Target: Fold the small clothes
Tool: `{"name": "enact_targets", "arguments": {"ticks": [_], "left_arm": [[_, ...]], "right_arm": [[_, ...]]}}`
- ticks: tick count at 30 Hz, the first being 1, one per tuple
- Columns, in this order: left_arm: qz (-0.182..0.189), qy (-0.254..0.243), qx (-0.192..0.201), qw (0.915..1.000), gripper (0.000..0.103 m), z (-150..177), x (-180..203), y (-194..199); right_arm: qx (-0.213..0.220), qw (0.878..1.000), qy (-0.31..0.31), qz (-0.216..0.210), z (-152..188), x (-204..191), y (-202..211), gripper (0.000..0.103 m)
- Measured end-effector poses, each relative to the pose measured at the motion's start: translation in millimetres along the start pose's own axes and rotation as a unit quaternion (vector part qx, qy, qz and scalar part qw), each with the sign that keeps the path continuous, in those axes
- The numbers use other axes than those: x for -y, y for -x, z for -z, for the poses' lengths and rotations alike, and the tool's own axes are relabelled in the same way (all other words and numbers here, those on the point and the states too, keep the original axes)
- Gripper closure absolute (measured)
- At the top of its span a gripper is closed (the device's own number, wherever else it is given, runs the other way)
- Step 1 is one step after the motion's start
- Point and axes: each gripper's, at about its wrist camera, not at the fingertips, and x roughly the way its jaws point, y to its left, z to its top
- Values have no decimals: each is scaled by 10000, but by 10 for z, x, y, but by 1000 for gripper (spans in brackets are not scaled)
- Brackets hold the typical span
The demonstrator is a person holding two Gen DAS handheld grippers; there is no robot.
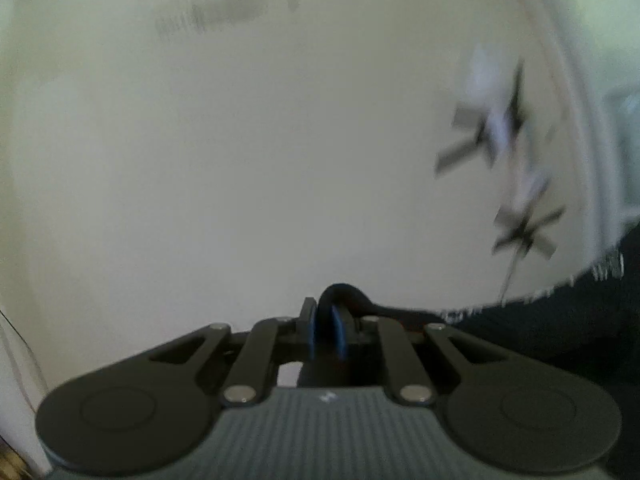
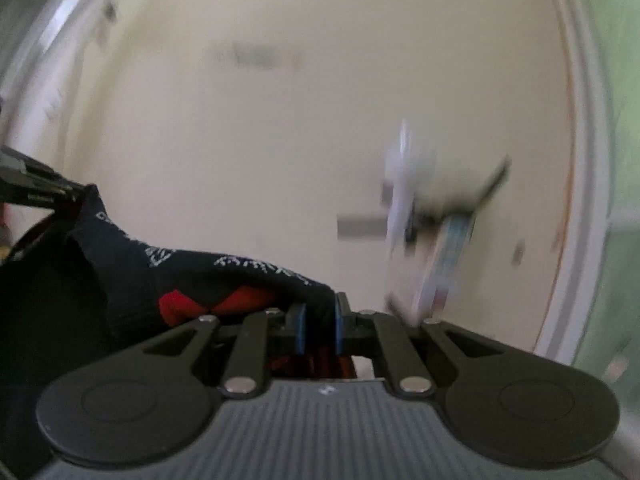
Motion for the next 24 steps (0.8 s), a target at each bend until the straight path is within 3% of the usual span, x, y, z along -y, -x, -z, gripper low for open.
{"name": "enact_targets", "arguments": {"ticks": [1,3,5,7,9,10,12,14,16,18,19,20,22,24], "left_arm": [[-48,17,-402,9992,90,92,91,-441],[-385,-89,-1373,9897,91,437,292,-1176],[-368,12,-1946,9802,94,811,350,-1466],[83,132,-1919,9813,89,1071,281,-1325],[315,73,-1765,9838,88,1299,167,-987],[434,42,-1737,9838,85,1393,114,-823],[683,45,-1742,9823,69,1600,-16,-445],[890,35,-1837,9789,54,1778,-152,-152],[939,-49,-1925,9768,52,1932,-179,38],[962,22,-2038,9743,44,2066,-196,154],[966,106,-2102,9728,43,2067,-218,209],[937,165,-2152,9719,43,2075,-225,230],[852,210,-2161,9724,43,2096,-229,293],[768,245,-2170,9728,42,2092,-238,314]], "right_arm": [[-254,9996,-105,117,181,10,-327,99],[-1072,9930,-193,454,665,9,-1118,64],[-1746,9805,-230,878,1130,60,-1511,69],[-2107,9737,-667,560,1451,220,-1434,67],[-2278,9677,-1065,165,1609,330,-1166,45],[-2386,9630,-1257,-16,1701,379,-971,43],[-2559,9540,-1517,-368,1835,387,-635,37],[-2757,9469,-1593,-448,2013,316,-316,36],[-2993,9409,-1525,-432,2173,248,-95,37],[-3117,9384,-1451,-352,2319,177,40,50],[-2957,9442,-1410,-336,2332,129,140,70],[-2915,9450,-1421,-423,2304,110,159,103],[-2817,9495,-1300,-475,2184,76,137,103],[-2609,9641,-468,-167,1945,63,69,103]]}}
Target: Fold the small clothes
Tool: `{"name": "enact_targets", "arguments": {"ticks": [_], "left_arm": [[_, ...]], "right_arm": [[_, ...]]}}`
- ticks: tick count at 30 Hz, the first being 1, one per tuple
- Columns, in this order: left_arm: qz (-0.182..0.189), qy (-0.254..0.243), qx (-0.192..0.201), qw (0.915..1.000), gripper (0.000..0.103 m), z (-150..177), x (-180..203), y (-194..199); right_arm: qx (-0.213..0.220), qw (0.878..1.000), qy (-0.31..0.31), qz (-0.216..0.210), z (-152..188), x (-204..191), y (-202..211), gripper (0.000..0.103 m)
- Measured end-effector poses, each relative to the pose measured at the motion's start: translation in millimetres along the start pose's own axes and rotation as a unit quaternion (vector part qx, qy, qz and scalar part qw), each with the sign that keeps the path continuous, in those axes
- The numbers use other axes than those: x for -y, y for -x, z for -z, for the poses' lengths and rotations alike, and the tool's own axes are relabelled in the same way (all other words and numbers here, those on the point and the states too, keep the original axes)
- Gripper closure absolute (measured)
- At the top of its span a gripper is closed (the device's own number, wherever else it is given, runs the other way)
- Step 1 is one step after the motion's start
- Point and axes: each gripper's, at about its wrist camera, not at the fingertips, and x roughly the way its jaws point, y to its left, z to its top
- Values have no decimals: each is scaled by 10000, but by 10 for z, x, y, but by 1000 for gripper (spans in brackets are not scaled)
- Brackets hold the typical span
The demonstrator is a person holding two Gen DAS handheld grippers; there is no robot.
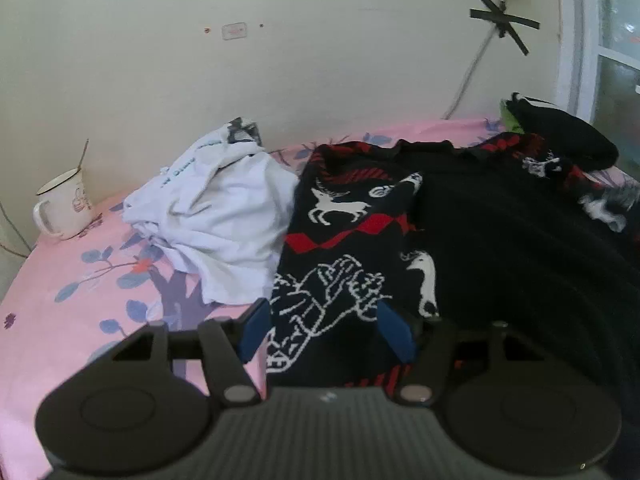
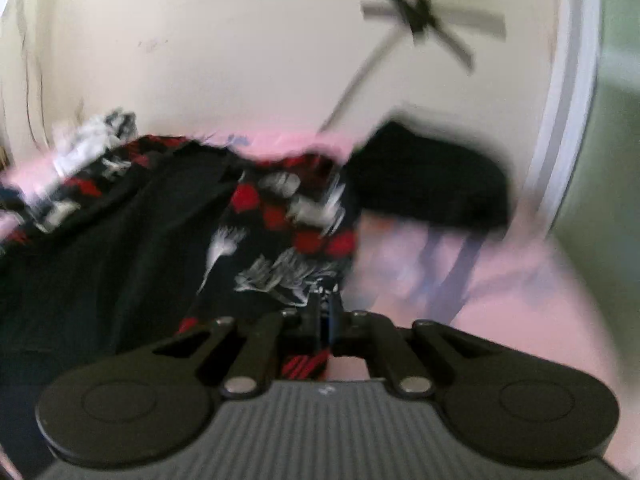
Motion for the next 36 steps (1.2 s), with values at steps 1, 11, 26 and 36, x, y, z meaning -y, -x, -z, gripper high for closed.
{"name": "enact_targets", "arguments": {"ticks": [1,11,26,36], "left_arm": [[-63,19,-27,10000,42,0,-7,-11],[-239,258,-564,9978,35,148,-210,-203],[-549,1603,-217,9853,53,-324,-1039,-40],[-864,1518,-608,9828,0,-1241,-957,-1355]], "right_arm": [[106,9984,346,444,-120,60,1,103],[314,9855,537,1576,-439,419,-158,52],[676,9861,511,-1432,-396,-1356,-404,52],[35,9783,-928,-1851,-244,-1048,-820,54]]}}
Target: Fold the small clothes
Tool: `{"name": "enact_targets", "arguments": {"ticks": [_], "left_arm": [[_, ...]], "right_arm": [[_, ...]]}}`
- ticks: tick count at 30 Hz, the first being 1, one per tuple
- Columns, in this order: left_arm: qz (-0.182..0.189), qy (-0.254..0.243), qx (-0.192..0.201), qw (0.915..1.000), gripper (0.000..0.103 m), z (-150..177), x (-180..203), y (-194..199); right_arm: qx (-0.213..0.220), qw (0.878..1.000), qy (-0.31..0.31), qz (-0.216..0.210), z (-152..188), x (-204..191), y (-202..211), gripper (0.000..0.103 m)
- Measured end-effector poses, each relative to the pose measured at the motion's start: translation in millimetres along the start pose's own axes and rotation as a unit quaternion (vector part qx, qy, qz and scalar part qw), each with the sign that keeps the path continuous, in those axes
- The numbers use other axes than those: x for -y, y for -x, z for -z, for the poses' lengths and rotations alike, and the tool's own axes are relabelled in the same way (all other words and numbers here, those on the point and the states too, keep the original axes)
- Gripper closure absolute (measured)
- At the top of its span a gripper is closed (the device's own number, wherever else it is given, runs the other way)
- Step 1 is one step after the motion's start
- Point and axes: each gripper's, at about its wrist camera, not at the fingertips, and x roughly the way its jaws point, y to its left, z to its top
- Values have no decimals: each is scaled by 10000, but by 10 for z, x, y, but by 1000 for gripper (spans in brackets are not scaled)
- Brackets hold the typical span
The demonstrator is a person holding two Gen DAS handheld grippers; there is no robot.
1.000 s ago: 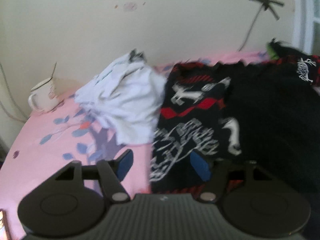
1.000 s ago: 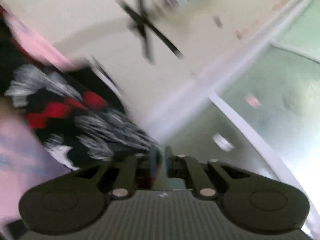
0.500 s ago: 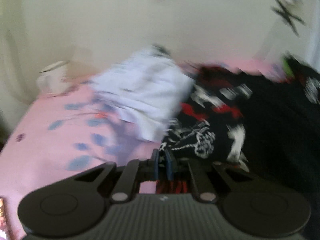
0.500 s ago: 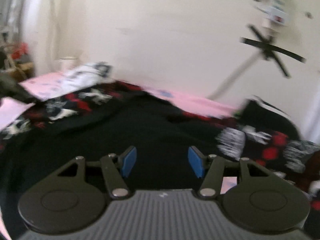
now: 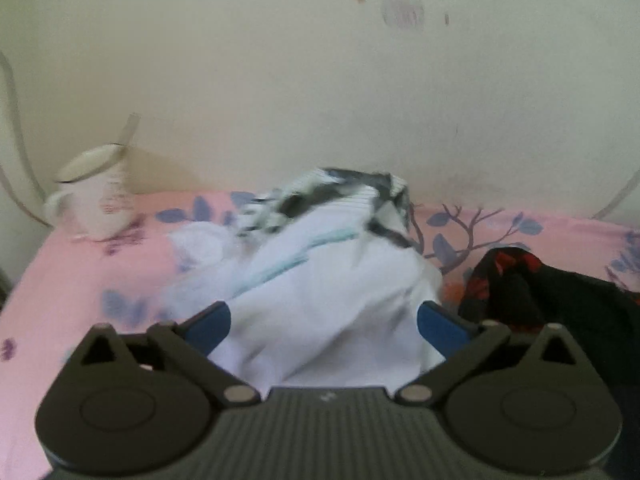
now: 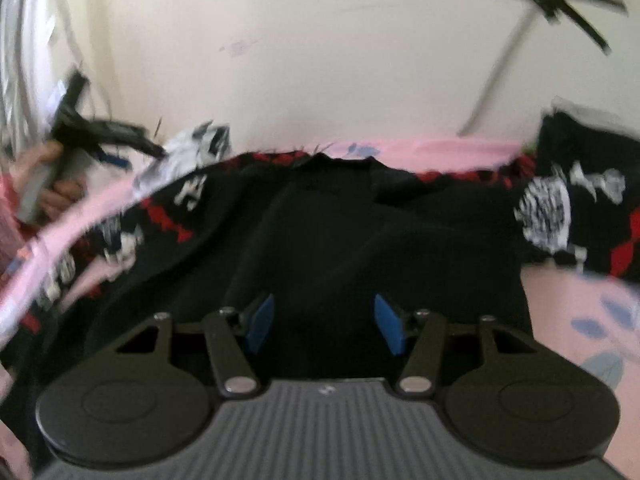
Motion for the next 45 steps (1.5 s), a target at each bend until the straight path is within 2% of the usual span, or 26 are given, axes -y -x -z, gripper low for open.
{"name": "enact_targets", "arguments": {"ticks": [2,4,6,7,9,10,14,17,19,21,22,24,25,28,31,32,33,34,35,36,37,39,40,42,44,45], "left_arm": [[-501,-209,116,9985,5,-22,161,-235],[-728,-470,356,9956,16,18,250,-293],[-929,-656,447,9925,36,26,236,-255],[-1034,-665,460,9913,41,19,171,-216],[-1533,-611,527,9849,71,-48,-79,-140],[-1903,-560,551,9786,75,-75,-255,-97],[-2935,-199,377,9550,77,-125,-1030,59],[-3485,-212,57,9370,63,-41,-1334,155],[-3617,-242,204,9318,61,25,-1356,315],[-3375,-147,517,9398,61,141,-1275,593],[-3067,-157,622,9496,61,181,-1203,704],[-2142,-414,786,9727,56,287,-925,883],[-1821,-577,823,9781,55,334,-793,927],[-899,-1195,592,9870,51,494,-324,845],[-335,-1673,31,9853,49,647,-35,565],[-299,-1821,-70,9828,49,708,36,476],[-284,-1908,-133,9811,49,755,70,409],[-252,-1933,-201,9806,51,776,98,337],[-215,-1912,-247,9810,60,779,122,286],[-171,-1880,-186,9818,81,758,95,246],[-133,-1871,-215,9820,96,730,154,198],[-382,-1864,-204,9815,101,648,248,94],[-555,-1893,-188,9802,101,628,265,47],[-790,-1812,-204,9801,101,572,209,-15],[-933,-1627,-178,9821,101,493,91,-40],[-983,-1510,-175,9835,101,481,19,-35]], "right_arm": [[60,9991,-410,-125,5,120,19,54],[90,9983,-548,-173,7,161,23,54],[90,9988,-467,-130,9,119,25,54],[91,9990,-417,-110,8,100,27,54],[101,9991,-390,-96,5,82,26,54],[110,9991,-410,-92,6,87,30,55],[222,9988,-431,-46,14,99,79,55],[170,9989,-424,-49,7,92,59,55],[113,9988,-465,-88,-14,117,48,55],[172,9990,-391,-135,-77,142,69,55],[247,9994,-215,-73,-151,148,88,55],[354,9990,253,131,-393,141,66,56],[366,9979,495,183,-543,139,7,56],[229,9914,1232,386,-892,116,-332,57],[-509,9743,2104,621,-1057,124,-923,54],[-779,9670,2321,704,-1061,145,-1099,56],[-996,9596,2526,735,-1055,164,-1248,69],[-1009,9547,2704,730,-1056,179,-1333,77],[-890,9536,2782,730,-1109,200,-1400,101],[-840,9551,2698,893,-1194,240,-1498,101],[-656,9605,2453,1141,-1332,303,-1619,101],[-260,9665,1942,1656,-1586,481,-1842,102],[-97,9665,1655,1961,-1691,591,-1943,100],[5,9656,1041,2381,-1833,812,-2085,43],[-55,9747,595,2152,-1881,933,-2033,43],[27,9816,463,1853,-1868,939,-1917,43]]}}
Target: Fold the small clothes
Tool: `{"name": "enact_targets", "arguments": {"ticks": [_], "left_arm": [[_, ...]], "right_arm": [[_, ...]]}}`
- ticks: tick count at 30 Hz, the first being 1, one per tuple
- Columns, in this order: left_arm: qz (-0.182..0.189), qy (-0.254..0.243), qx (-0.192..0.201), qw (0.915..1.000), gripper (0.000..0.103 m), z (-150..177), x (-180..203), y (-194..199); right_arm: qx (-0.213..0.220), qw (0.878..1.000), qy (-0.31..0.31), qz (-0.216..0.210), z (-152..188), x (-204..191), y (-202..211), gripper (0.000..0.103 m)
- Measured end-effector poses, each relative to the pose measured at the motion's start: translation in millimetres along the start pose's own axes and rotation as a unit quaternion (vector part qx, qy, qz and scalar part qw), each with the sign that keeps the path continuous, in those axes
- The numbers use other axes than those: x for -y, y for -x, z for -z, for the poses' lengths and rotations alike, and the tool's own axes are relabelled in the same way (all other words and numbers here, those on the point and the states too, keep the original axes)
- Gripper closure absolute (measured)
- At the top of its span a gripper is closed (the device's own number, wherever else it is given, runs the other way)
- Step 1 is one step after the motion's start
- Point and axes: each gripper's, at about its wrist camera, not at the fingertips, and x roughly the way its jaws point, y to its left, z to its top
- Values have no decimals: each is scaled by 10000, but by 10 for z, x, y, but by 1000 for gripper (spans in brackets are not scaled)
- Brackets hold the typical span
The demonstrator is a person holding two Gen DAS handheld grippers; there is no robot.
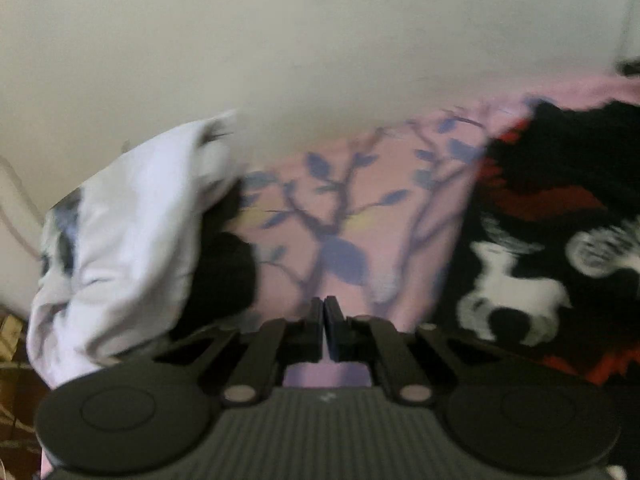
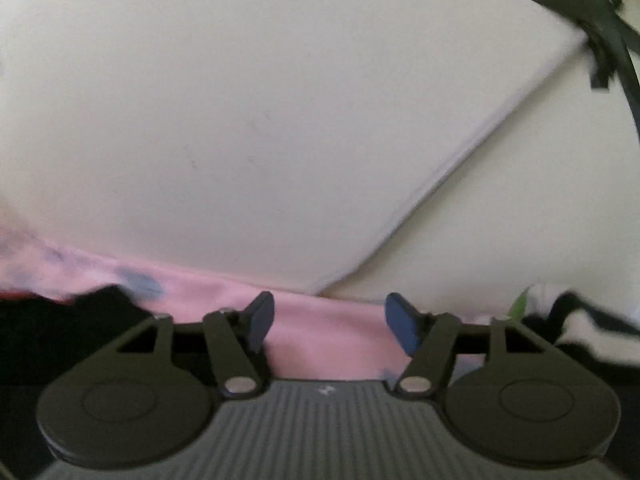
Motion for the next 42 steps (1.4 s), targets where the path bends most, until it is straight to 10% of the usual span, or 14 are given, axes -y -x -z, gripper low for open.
{"name": "enact_targets", "arguments": {"ticks": [8,14,22,24,25,26,31,34,42], "left_arm": [[762,812,-84,9937,73,343,-510,433],[1071,1137,23,9877,61,824,-773,1035],[1222,1540,436,9795,53,1384,-1050,1591],[1246,1663,595,9764,52,1508,-1151,1704],[1234,1718,662,9751,52,1564,-1207,1746],[1193,1797,741,9736,52,1627,-1280,1794],[677,2507,988,9606,52,1888,-1774,1947],[538,2943,879,9501,54,2009,-2019,1934],[1721,2473,958,9487,49,2052,-1548,1944]], "right_arm": [[67,9800,332,-1961,442,-369,1167,40],[260,9286,1952,-3145,768,-1437,1904,37],[683,8473,4172,-3216,1160,-2874,2088,25],[813,8325,4519,-3100,1251,-3113,2027,35],[786,8309,4602,-3028,1275,-3214,2000,55],[720,8345,4477,-3131,1254,-3307,1960,101],[298,8885,2779,-3638,723,-3774,1853,103],[253,8932,1872,-4080,303,-4123,1854,103],[-252,9207,696,-3831,-456,-3980,1398,103]]}}
